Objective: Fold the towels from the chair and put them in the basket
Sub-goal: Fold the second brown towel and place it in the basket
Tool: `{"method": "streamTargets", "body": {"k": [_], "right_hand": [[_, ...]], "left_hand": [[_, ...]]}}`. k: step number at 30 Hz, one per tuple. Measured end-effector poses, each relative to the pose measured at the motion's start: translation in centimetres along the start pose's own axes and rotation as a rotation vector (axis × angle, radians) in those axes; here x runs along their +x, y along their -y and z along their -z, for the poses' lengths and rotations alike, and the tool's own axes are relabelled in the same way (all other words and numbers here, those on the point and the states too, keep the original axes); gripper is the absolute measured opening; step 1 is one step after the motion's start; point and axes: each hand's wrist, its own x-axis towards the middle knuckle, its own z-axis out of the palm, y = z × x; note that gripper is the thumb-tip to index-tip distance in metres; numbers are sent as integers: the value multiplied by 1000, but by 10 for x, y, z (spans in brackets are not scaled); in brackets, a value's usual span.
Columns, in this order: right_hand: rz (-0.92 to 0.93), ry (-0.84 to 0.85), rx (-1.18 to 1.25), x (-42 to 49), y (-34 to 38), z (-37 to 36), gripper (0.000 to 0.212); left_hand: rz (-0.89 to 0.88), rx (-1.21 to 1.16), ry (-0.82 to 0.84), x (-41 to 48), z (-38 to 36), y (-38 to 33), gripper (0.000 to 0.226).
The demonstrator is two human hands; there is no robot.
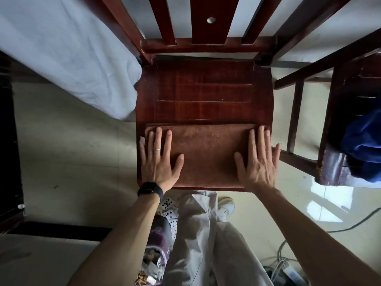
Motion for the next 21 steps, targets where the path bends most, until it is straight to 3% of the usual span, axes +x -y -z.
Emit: {"method": "streamTargets", "body": {"k": [5, 12, 16, 21], "right_hand": [[48, -34, 9, 6, -20, -14, 78], [-94, -6, 38, -53, -12, -6, 88], [-258, 74, 133, -108, 14, -14, 93], [-399, 116, 259, -133, 50, -7, 86]], "left_hand": [[-45, 8, 8, 2, -14, 12, 75], [-229, 150, 36, 58, 24, 14, 75], [-401, 292, 89, 124, 57, -34, 76], [-379, 181, 91, 129, 62, -115, 72]]}}
